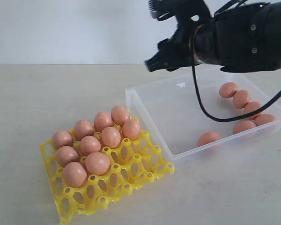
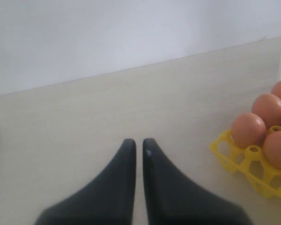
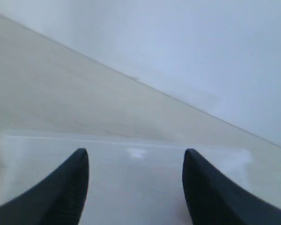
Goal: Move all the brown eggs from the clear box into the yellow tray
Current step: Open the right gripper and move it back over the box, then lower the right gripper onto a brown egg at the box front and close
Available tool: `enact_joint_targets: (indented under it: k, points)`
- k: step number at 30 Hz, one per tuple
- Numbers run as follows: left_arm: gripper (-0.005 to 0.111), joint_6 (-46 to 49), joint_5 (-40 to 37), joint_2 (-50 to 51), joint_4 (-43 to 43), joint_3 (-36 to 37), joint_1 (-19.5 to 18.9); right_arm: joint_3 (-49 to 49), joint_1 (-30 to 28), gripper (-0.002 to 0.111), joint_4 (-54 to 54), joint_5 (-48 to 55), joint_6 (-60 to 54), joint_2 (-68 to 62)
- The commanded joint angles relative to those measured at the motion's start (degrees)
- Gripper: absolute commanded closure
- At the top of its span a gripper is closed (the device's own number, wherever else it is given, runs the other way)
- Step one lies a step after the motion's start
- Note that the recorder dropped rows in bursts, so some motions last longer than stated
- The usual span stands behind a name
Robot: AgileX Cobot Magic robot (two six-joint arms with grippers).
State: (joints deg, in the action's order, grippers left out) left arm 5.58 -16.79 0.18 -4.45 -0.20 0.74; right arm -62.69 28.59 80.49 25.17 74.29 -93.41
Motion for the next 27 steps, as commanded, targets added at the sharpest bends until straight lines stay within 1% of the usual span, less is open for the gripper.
enact_joint_targets:
  k: [1,2,4,5,6,7,8,9,10,12,15,18,22,27]
  points:
    - [0.102,-0.2,0.0,-0.2,0.1,0.2,0.4,-0.3,0.0,0.056,-3.8,20.4,-7.3,0.7]
    - [0.102,-0.2,0.0,-0.2,0.1,0.2,0.4,-0.3,-0.6,0.056,-4.3,22.2,-8.2,0.7]
    - [0.102,-0.2,0.0,-0.2,0.1,0.2,0.4,-0.3,-4.2,0.056,-6.3,20.4,-8.3,0.7]
    - [0.102,-0.2,0.0,-0.2,0.1,0.2,0.4,-0.3,-7.9,0.056,-11.2,16.9,-8.5,0.7]
    - [0.102,-0.2,0.0,-0.2,0.1,0.2,0.4,-0.3,-11.4,0.056,-17.8,13.5,-11.9,0.7]
    - [0.102,-0.2,0.0,-0.2,0.1,0.2,0.4,-0.3,-14.9,0.056,-27.5,10.5,-20.6,0.7]
    - [0.102,-0.2,0.0,-0.2,0.1,0.2,0.4,-0.4,-18.0,0.056,-38.8,9.9,-33.6,0.7]
    - [0.102,-0.2,0.0,-0.2,0.1,0.2,0.4,-0.9,-20.5,0.056,-50.1,12.0,-47.0,0.7]
    - [0.102,-0.2,0.0,-0.2,0.1,0.2,0.4,-1.7,-22.3,0.056,-60.3,13.8,-57.0,0.7]
    - [0.102,-0.2,0.0,-0.2,0.1,0.2,0.4,-3.0,-22.9,0.056,-71.5,15.9,-66.5,0.7]
    - [0.102,-0.2,0.0,-0.2,0.1,0.2,0.4,-5.4,-22.0,0.056,-83.7,21.1,-78.7,0.7]
    - [0.102,-0.2,0.0,-0.2,0.1,0.2,0.4,-6.5,-21.4,0.056,-87.4,22.4,-79.7,-0.4]
    - [0.102,-0.2,0.0,-0.2,0.1,0.2,0.4,-8.2,-21.4,0.056,-91.1,23.3,-78.6,-5.3]
    - [0.102,-0.2,0.0,-0.2,0.1,0.2,0.4,-12.5,-21.4,0.056,-91.4,30.3,-76.8,-13.1]
